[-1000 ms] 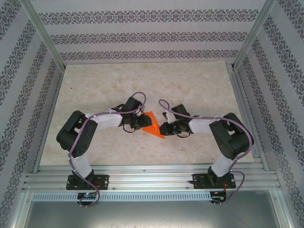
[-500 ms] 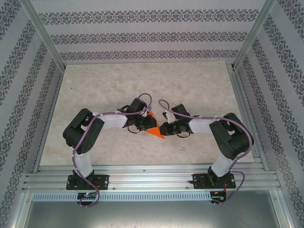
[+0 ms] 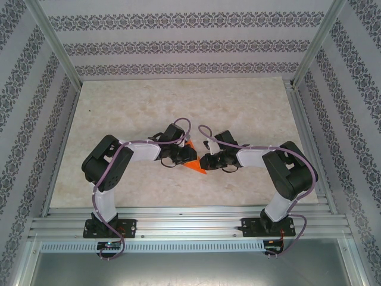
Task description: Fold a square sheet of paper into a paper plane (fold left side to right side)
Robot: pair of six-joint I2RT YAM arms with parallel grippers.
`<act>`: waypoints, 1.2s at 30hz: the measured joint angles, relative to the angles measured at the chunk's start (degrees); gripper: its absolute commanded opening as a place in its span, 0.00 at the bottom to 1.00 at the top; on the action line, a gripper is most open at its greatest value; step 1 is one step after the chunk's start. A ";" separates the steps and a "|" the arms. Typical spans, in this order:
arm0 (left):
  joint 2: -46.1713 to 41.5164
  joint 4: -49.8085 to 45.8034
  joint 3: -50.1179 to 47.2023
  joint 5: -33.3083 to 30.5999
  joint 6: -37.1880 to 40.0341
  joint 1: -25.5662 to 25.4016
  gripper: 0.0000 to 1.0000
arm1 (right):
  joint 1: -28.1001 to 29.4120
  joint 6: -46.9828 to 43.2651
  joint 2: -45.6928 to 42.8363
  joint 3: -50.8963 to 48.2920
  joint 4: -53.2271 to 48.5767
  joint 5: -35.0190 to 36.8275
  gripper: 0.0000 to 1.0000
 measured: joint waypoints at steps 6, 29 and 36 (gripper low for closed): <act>0.15 -1.27 0.42 -1.16 0.46 -0.26 0.20 | 0.00 0.00 0.09 0.11 -0.13 0.00 0.09; 0.79 -2.89 0.57 -2.84 1.97 -0.31 0.18 | 0.02 4.72 -9.73 -0.63 -2.89 -2.16 0.16; 0.81 -2.91 0.59 -2.84 1.97 -0.31 0.18 | 0.57 7.34 -8.04 -2.64 -1.07 -3.80 0.16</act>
